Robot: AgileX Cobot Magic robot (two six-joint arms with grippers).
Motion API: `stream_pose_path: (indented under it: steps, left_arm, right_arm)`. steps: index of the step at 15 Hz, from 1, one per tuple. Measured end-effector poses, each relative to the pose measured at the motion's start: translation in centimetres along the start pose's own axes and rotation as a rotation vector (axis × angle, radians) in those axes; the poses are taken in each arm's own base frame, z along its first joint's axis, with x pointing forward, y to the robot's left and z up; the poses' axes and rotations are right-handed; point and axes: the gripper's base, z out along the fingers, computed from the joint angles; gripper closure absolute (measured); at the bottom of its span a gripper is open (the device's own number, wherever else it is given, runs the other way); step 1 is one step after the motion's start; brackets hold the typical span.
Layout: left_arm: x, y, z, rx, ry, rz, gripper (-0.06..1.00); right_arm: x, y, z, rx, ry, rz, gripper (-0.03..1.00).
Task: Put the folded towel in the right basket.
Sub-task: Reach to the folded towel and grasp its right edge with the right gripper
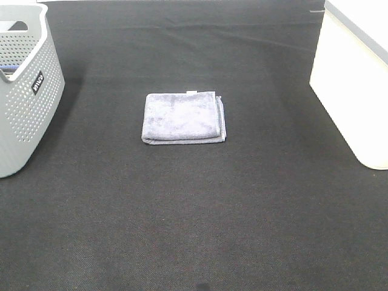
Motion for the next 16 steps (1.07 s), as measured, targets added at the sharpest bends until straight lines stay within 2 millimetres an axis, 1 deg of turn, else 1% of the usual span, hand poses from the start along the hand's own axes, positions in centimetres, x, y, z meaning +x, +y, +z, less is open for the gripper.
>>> stream_pose_path:
  steps: [16]
  left_arm:
    - [0.00,0.00,0.00,0.000,0.000,0.000,-0.02]
  right_arm:
    - [0.00,0.00,0.00,0.000,0.000,0.000,0.12]
